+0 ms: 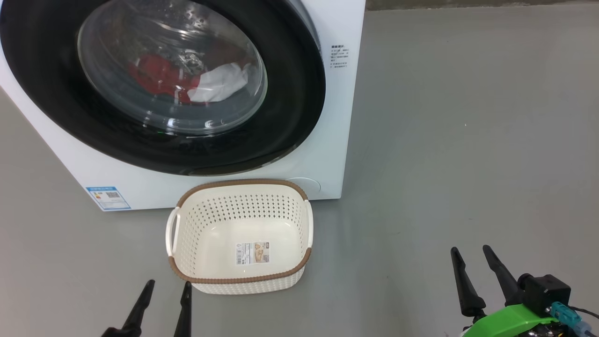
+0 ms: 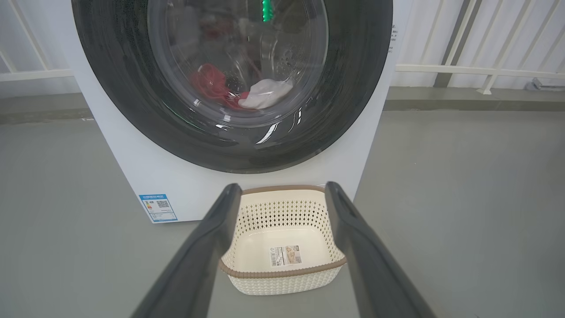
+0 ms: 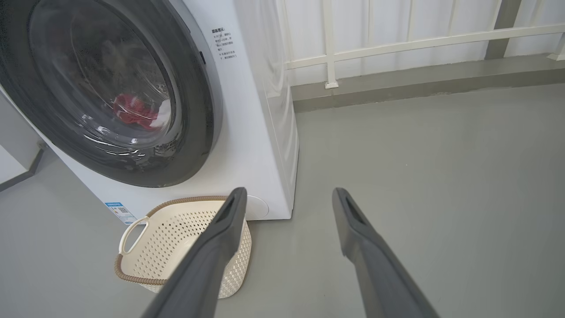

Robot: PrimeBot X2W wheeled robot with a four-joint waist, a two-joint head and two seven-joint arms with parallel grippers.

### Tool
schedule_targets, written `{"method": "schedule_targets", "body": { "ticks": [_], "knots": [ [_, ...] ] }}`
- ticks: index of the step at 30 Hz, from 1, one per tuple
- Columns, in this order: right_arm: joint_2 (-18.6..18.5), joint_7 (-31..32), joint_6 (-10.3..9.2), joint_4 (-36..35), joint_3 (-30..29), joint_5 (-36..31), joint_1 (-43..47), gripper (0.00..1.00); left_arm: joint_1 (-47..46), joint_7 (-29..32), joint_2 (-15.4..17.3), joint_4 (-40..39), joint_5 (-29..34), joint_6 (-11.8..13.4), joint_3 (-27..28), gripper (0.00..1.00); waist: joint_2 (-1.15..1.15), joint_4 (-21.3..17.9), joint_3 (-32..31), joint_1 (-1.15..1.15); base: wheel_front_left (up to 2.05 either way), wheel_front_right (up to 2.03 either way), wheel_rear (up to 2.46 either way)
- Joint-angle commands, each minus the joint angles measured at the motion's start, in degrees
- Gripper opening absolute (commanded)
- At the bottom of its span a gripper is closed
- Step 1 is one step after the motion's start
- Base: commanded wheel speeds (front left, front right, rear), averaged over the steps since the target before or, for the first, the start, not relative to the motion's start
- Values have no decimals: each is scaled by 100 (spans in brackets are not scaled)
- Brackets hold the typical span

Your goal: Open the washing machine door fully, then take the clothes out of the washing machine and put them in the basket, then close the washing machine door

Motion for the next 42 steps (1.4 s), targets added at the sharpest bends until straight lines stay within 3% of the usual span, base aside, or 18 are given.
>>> {"method": "schedule_targets", "body": {
  "ticks": [1,20,21,22,23,24,32,42],
  "knots": [
    [-72,-127,-4,-121,116,-262,-38,100,-68,-119,64,-103,238,-39,201,100,0,3,-7,0,0,0,0],
    [-66,-128,-4,-134,114,-144,-1,100,-76,-121,57,-45,98,-96,267,100,0,10,7,0,0,0,0],
    [-66,-128,-4,-139,142,-82,-11,78,-80,-121,57,-45,93,-98,264,100,0,15,12,0,0,0,0],
    [-66,-128,-4,-146,171,-29,-28,38,-85,-121,57,-44,90,-99,260,100,0,20,14,0,0,0,0],
    [-66,-128,-4,-155,211,16,-44,10,-89,-121,57,-43,87,-101,257,100,0,25,18,0,0,0,0],
    [-66,-128,-4,-172,248,63,-65,0,-94,-121,57,-43,85,-102,255,100,0,28,26,0,0,0,0],
    [-66,-128,-4,-424,333,1103,-578,0,-202,-121,57,-52,62,-121,218,100,0,93,160,0,0,0,0],
    [-66,-128,-4,-620,461,2116,-1969,0,-467,-121,57,-61,51,-157,84,100,0,304,565,0,0,0,0]
  ]
}}
